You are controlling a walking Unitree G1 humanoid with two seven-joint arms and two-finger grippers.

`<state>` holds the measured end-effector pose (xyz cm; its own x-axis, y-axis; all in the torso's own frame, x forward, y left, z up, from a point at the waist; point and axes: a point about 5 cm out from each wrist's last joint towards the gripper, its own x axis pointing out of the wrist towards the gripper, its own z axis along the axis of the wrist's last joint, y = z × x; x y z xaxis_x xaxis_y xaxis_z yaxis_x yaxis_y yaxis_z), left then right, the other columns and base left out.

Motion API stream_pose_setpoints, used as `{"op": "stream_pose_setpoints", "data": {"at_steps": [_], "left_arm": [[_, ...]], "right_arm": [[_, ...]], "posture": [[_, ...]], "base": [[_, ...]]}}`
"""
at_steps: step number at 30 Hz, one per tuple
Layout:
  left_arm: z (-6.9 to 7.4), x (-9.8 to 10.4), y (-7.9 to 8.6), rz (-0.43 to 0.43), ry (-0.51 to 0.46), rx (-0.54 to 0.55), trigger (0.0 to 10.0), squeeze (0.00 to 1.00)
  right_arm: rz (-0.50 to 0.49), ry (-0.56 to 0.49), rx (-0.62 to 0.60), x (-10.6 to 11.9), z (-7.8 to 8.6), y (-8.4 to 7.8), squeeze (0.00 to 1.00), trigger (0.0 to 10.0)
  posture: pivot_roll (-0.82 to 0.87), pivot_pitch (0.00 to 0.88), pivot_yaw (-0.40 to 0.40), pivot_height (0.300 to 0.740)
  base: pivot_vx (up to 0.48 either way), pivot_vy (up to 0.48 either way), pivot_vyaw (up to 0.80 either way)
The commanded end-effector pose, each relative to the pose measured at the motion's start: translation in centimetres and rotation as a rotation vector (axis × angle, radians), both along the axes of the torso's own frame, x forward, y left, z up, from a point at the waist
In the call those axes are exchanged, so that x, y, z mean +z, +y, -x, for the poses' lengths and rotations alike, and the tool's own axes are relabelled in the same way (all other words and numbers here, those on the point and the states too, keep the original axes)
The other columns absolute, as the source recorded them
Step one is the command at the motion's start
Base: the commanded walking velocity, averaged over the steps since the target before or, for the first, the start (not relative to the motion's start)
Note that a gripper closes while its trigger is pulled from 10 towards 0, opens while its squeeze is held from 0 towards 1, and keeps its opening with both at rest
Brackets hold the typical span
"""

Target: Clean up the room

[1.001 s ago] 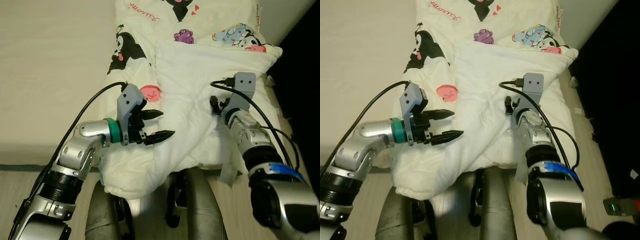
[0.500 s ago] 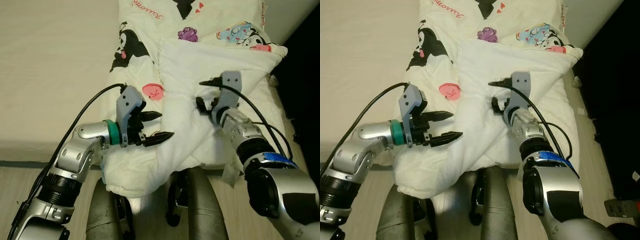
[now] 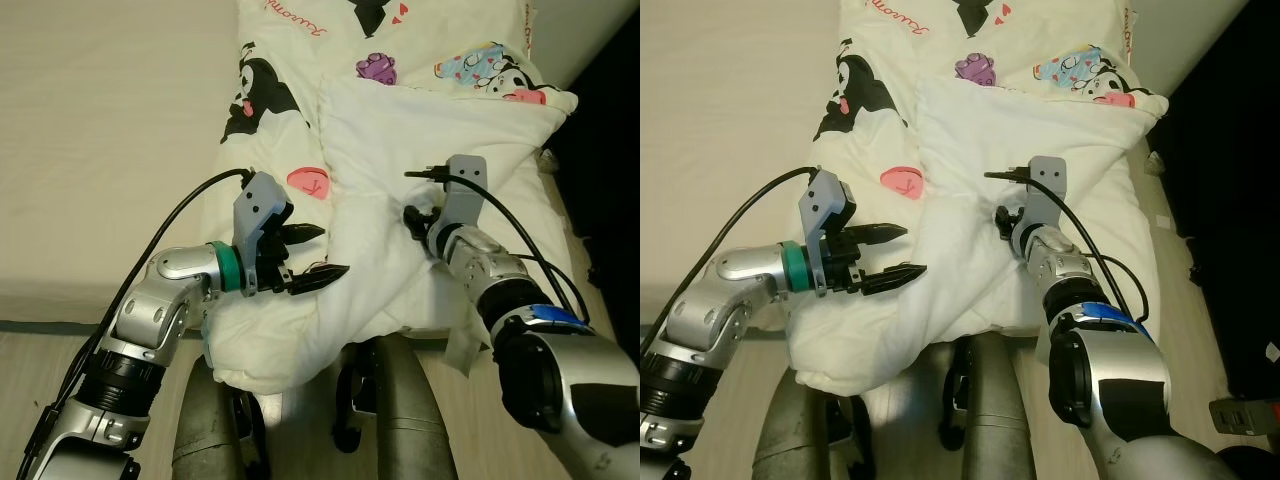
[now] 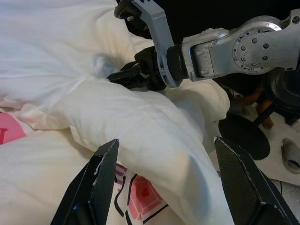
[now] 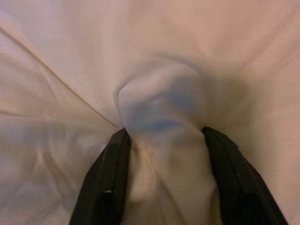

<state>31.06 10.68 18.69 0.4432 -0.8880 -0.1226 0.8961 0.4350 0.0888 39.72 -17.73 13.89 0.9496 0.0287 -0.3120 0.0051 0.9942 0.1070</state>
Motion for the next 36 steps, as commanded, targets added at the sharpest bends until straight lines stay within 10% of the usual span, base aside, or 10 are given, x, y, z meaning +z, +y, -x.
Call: {"op": "stream_pose_setpoints", "data": {"at_steps": [1, 24, 25, 26, 27, 33, 36], "left_arm": [[0.4, -0.5, -0.3, -0.001, 0.021, -0.013, 10.0, 0.0], [0.2, -0.5, -0.9, 0.005, 0.017, -0.032, 10.0, 0.0], [0.1, -0.5, -0.9, 0.006, 0.016, -0.032, 10.0, 0.0], [0.1, -0.5, -0.9, 0.006, 0.016, -0.032, 10.0, 0.0], [0.2, -0.5, -0.9, 0.007, 0.015, -0.033, 10.0, 0.0], [0.1, -0.6, -0.9, 0.005, 0.015, -0.033, 10.0, 0.0], [-0.3, -0.3, -0.9, 0.0, 0.007, -0.036, 10.0, 0.0]], "right_arm": [[-0.013, 0.049, -0.042, -1.2, 0.6, -0.9, 0.0, 0.0], [0.097, -0.012, -0.066, -0.7, 0.6, -2.2, 0.0, 0.0], [0.139, -0.034, -0.081, -0.3, 0.5, -2.4, 0.0, 4.2], [0.139, -0.034, -0.081, -0.3, 0.5, -2.4, 0.0, 4.2], [0.159, -0.06, -0.1, 0.1, 0.4, -2.6, 0.0, 10.0], [0.082, -0.163, -0.221, 0.3, 0.9, -2.4, 0.0, 10.0], [-0.054, -0.224, -0.416, -1.3, 4.6, -1.4, 0.0, 10.0]], "posture": [[-0.01, 0.295, -0.022, 0.61], [-0.04, 0.273, -0.022, 0.61], [-0.04, 0.273, -0.028, 0.61], [-0.04, 0.273, -0.028, 0.61], [-0.05, 0.276, -0.033, 0.61], [-0.06, 0.282, -0.039, 0.61], [-0.06, 0.285, -0.041, 0.61]], "base": [[0.0, 0.0, 0.0], [0.0, 0.0, 0.0], [0.0, 0.0, 0.0], [0.0, 0.0, 0.0], [0.0, 0.0, 0.0], [0.0, 0.0, 0.0], [0.0, 0.0, 0.0]]}}
